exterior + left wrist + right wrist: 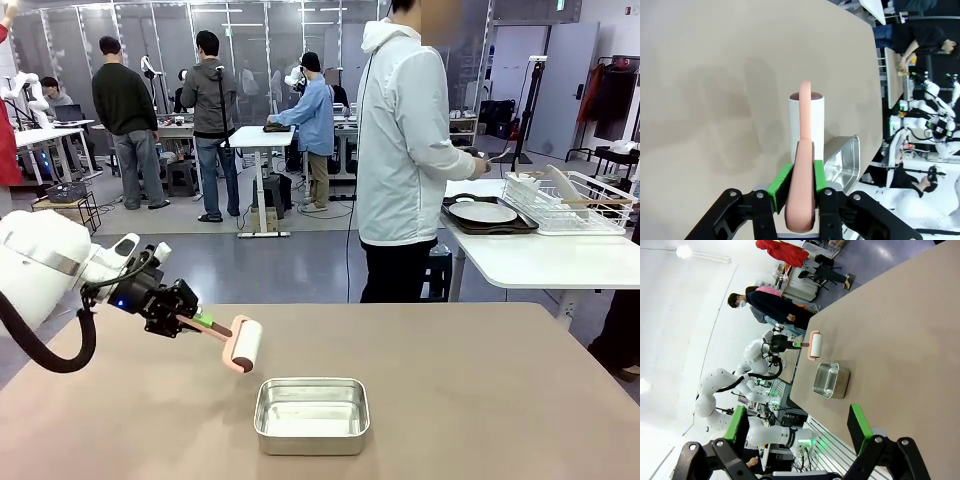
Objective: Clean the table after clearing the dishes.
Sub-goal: When the right (or left) Handle tray is removed, use the right hand (or left hand) to clean the right (or left) side of the table with the Lint Roller.
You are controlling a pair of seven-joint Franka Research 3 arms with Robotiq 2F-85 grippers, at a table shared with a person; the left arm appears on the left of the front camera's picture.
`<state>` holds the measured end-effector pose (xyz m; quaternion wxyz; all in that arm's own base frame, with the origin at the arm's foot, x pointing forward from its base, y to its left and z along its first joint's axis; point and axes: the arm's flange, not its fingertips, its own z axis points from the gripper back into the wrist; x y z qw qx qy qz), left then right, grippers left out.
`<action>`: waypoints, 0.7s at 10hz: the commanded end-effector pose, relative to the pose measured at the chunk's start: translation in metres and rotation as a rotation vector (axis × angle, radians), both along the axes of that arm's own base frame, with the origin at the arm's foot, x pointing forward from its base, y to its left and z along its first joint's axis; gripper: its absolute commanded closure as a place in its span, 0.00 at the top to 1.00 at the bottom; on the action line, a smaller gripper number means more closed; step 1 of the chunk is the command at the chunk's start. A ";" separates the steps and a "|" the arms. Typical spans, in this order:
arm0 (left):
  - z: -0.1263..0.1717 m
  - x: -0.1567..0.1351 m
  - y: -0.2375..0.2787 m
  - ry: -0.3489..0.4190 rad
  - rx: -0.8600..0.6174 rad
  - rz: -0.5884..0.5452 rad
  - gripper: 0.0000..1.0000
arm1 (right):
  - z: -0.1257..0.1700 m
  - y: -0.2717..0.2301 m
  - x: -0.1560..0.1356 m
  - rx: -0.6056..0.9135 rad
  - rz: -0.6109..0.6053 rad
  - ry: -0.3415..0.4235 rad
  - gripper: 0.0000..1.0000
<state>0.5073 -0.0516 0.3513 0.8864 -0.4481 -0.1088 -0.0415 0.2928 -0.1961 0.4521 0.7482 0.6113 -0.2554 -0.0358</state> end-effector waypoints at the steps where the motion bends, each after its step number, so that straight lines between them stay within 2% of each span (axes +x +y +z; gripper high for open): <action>1: -0.009 0.005 0.003 0.001 -0.052 -0.025 0.23 | 0.003 0.002 -0.001 0.000 0.005 -0.010 1.00; 7: -0.024 0.033 0.027 0.148 -0.008 0.023 0.23 | 0.003 0.002 -0.001 0.000 0.005 -0.010 1.00</action>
